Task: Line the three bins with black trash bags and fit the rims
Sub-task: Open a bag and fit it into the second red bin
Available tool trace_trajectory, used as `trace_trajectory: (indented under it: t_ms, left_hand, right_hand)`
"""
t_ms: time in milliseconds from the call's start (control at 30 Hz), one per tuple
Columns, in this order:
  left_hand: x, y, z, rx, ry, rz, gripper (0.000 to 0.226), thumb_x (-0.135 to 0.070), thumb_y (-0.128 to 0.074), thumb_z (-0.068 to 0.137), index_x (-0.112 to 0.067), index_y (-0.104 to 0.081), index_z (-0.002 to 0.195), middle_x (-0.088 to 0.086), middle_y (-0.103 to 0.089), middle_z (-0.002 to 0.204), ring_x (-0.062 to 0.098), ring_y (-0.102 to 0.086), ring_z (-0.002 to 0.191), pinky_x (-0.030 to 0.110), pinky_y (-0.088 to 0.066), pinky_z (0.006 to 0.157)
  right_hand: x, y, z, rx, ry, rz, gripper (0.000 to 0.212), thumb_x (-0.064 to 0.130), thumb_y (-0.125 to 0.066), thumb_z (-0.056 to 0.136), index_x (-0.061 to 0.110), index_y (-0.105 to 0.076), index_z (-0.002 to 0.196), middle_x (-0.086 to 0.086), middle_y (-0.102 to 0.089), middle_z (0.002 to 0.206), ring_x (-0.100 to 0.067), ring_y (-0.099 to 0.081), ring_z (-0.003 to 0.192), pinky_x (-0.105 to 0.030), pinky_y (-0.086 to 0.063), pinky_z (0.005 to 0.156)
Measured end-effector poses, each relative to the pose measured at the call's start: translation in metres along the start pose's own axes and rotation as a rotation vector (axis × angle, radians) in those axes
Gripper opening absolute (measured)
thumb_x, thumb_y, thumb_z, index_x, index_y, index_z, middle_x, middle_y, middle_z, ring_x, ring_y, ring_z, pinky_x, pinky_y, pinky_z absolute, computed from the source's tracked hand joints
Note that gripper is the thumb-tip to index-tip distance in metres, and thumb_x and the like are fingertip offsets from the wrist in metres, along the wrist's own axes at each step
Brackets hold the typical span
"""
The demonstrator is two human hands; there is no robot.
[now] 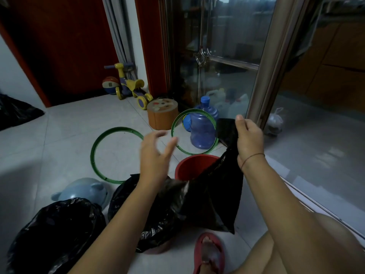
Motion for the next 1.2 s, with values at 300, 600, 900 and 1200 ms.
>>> trace_trajectory:
  t_ms: [300, 600, 900, 1200]
  left_hand:
    - [-0.031, -0.074, -0.042, 0.721, 0.258, -0.422, 0.031, -0.029, -0.07, 0.084, 0.002, -0.066, 0.083, 0.02, -0.07, 0.082, 0.023, -0.066, 0.072, 0.026, -0.053, 0.066]
    - [-0.004, -0.077, -0.046, 0.31, 0.587, -0.857, 0.03, -0.023, -0.061, 0.091, 0.006, -0.067, 0.097, 0.02, -0.073, 0.095, 0.022, -0.071, 0.083, 0.025, -0.058, 0.069]
    - [0.001, -0.088, -0.048, 0.337, 0.743, -0.879, 0.041, -0.043, -0.051, 0.093, -0.008, -0.07, 0.104, 0.012, -0.075, 0.092, 0.017, -0.073, 0.078, 0.023, -0.057, 0.063]
    - [0.01, -0.084, 0.019, 0.269, 0.933, -1.202, 0.07, -0.07, -0.039, 0.083, -0.007, -0.066, 0.098, 0.017, -0.074, 0.08, 0.032, -0.069, 0.076, 0.038, -0.054, 0.057]
  right_hand:
    - [0.018, -0.034, -0.002, 0.156, 0.019, -0.047, 0.027, 0.041, -0.051, 0.091, 0.024, -0.058, 0.072, 0.003, -0.059, 0.071, -0.012, -0.057, 0.07, -0.033, -0.047, 0.069]
    - [-0.022, -0.004, -0.066, 0.18, 0.004, -0.164, 0.043, 0.056, -0.065, 0.075, 0.018, -0.057, 0.094, 0.002, -0.062, 0.09, -0.005, -0.058, 0.078, -0.008, -0.042, 0.067]
    - [-0.039, -0.02, -0.073, 0.212, -0.063, -0.061, 0.027, 0.039, -0.063, 0.084, 0.018, -0.06, 0.069, 0.01, -0.062, 0.06, -0.001, -0.055, 0.058, -0.018, -0.045, 0.058]
    - [-0.016, -0.014, 0.02, 0.098, -0.211, 0.145, 0.037, 0.054, -0.058, 0.084, 0.019, -0.066, 0.076, 0.003, -0.069, 0.076, -0.013, -0.066, 0.074, -0.026, -0.055, 0.07]
Point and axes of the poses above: each hand's wrist, its own z-axis towards the middle knuckle, its own y-axis out of the back of the hand, x = y × z, the point moved 6 cm from there along z, towards the middle knuckle
